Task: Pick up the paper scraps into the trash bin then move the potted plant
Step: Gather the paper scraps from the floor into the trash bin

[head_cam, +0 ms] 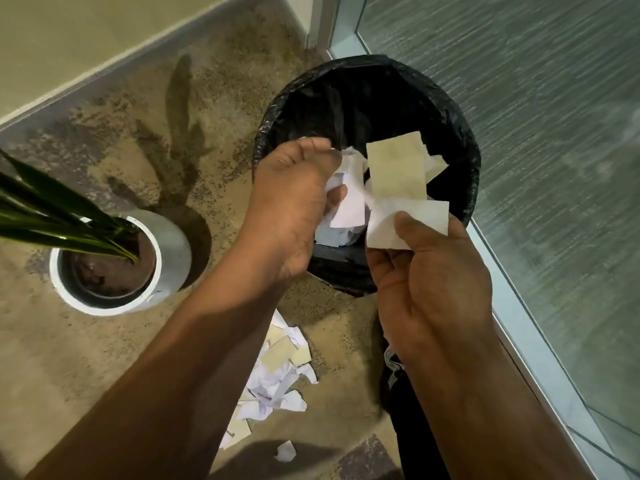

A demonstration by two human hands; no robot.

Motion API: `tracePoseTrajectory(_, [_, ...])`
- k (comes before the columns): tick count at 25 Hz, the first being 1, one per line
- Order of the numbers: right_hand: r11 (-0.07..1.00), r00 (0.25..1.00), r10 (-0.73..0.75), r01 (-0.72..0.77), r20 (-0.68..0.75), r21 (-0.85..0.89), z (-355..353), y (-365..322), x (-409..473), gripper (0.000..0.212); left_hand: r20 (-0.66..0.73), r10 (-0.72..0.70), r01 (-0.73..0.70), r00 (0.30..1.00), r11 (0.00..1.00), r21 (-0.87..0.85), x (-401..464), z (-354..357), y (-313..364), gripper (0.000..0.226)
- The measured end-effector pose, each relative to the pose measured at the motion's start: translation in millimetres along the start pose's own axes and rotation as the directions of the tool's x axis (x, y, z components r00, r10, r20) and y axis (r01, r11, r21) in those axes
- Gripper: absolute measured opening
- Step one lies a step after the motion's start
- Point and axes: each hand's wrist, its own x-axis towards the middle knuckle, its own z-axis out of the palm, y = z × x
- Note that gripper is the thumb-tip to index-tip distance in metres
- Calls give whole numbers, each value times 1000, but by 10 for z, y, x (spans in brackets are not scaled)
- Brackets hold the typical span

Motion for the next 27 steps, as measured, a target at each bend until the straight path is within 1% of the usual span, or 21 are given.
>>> tracePoseTrajectory(3, [1000, 1000, 10, -10, -3, 0, 8, -3, 62, 26, -17, -1, 3, 1000, 996, 86, 72, 16, -35, 19])
tracePoseTrajectory(7, [999, 995, 38, -40, 88, 20, 51, 69, 91, 26, -18, -6, 9, 1000, 989, 150, 122, -35, -78, 25])
tracePoseTrajectory(9, [998, 992, 58, -62, 110, 25, 51, 120, 92, 30, -9, -12, 13, 1000, 990, 142, 118, -78, -108, 28])
tracePoseTrajectory(12, [995, 988, 85, -92, 130, 47, 47, 199, 91, 43, 28, -28, 25, 999, 994, 107, 58, -173, -174, 32])
tracePoseTrajectory(13, [994, 985, 87, -96, 149, 53, 48, 247, 80, 44, 27, -21, 19, 999, 996, 84, 34, -235, -188, 33])
tracePoseTrajectory(15, [994, 975, 101, -108, 196, 26, 58, 356, 45, 39, -32, 47, -48, 998, 999, -26, -7, -423, -212, 32])
tracePoseTrajectory(16, [993, 969, 113, -113, 222, -14, 66, 422, 18, 34, -82, 93, -100, 992, 991, -84, -29, -542, -228, 31])
tracePoseTrajectory(17, [991, 961, 131, -117, 244, -68, 69, 502, -10, 28, -128, 140, -153, 982, 983, -99, -65, -673, -267, 31])
tracePoseTrajectory(18, [983, 951, 158, -127, 264, -130, 62, 621, -56, 23, -160, 186, -199, 970, 978, -67, -121, -842, -337, 32])
tracePoseTrajectory(20, [955, 923, 242, -171, 299, -244, 3, 888, -113, 19, -170, 254, -243, 952, 966, 82, -235, -1203, -560, 33])
tracePoseTrajectory(21, [929, 911, 289, -193, 293, -316, -53, 1040, -135, 18, -159, 234, -210, 959, 965, 155, -284, -1416, -730, 31])
tracePoseTrajectory(22, [894, 906, 325, -202, 270, -399, -117, 1199, -159, 18, -170, 169, -131, 971, 968, 213, -305, -1673, -950, 29])
tracePoseTrajectory(23, [851, 907, 346, -197, 238, -487, -187, 1380, -176, 18, -216, 82, -26, 973, 968, 250, -321, -1957, -1177, 27])
tracePoseTrajectory(24, [802, 911, 354, -180, 211, -569, -262, 1548, -181, 18, -281, -13, 87, 960, 963, 254, -341, -2228, -1393, 26])
tracePoseTrajectory(25, [750, 913, 363, -168, 186, -639, -328, 1708, -195, 18, -346, -101, 185, 933, 958, 219, -364, -2480, -1590, 25])
tracePoseTrajectory(27, [637, 911, 383, -140, 154, -758, -485, 2047, -198, 17, -459, -226, 297, 860, 951, 90, -393, -2901, -1918, 27])
